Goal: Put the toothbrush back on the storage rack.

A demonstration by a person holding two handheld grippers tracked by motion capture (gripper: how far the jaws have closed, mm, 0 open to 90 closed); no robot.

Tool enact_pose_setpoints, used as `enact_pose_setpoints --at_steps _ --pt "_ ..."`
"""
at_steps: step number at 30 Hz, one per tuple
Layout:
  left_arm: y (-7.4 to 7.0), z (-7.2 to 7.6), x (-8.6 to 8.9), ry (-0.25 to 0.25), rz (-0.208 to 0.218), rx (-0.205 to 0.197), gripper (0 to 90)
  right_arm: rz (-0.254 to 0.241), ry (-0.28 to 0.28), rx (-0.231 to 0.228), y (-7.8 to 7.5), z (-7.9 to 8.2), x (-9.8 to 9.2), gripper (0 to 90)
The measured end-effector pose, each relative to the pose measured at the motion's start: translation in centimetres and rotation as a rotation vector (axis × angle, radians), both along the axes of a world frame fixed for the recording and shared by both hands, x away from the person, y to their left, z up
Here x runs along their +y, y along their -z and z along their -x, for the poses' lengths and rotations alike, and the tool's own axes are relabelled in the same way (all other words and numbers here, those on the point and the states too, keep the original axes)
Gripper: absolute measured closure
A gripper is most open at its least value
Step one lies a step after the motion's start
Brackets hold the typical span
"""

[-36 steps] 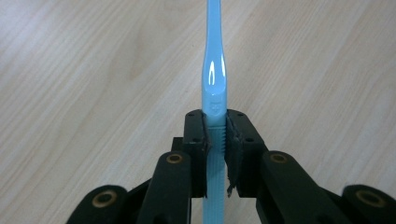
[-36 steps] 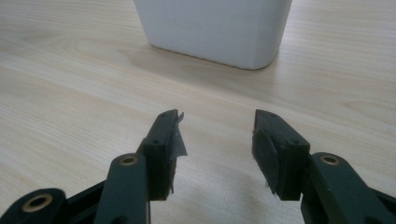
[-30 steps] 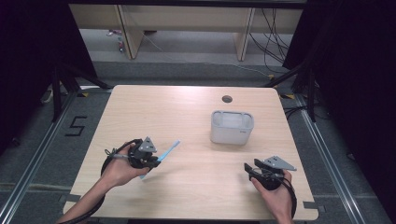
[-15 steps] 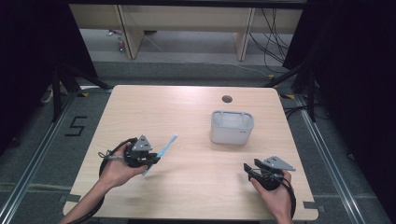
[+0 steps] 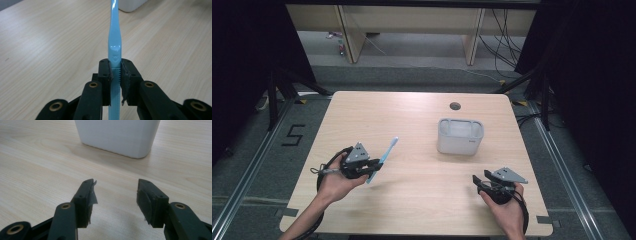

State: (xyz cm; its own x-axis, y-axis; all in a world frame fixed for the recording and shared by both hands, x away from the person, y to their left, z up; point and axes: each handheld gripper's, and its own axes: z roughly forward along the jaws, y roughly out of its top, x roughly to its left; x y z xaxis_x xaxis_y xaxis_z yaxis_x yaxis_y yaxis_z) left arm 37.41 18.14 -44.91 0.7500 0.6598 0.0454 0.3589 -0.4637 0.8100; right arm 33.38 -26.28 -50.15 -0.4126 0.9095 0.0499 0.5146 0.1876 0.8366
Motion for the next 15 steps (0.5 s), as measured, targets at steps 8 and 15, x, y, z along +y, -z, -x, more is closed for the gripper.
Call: enact_pose_setpoints --at_steps 8,15 --pt "0.41 0.37 0.38 -0.036 0.079 -0.048 78.6 -0.001 -0.011 -0.008 0.00 0.04 0.14 48.7" --pt "0.63 0.72 0.68 -0.068 0.144 -0.098 78.6 -0.018 -0.003 -0.002 -0.23 0.26 0.42 48.7"
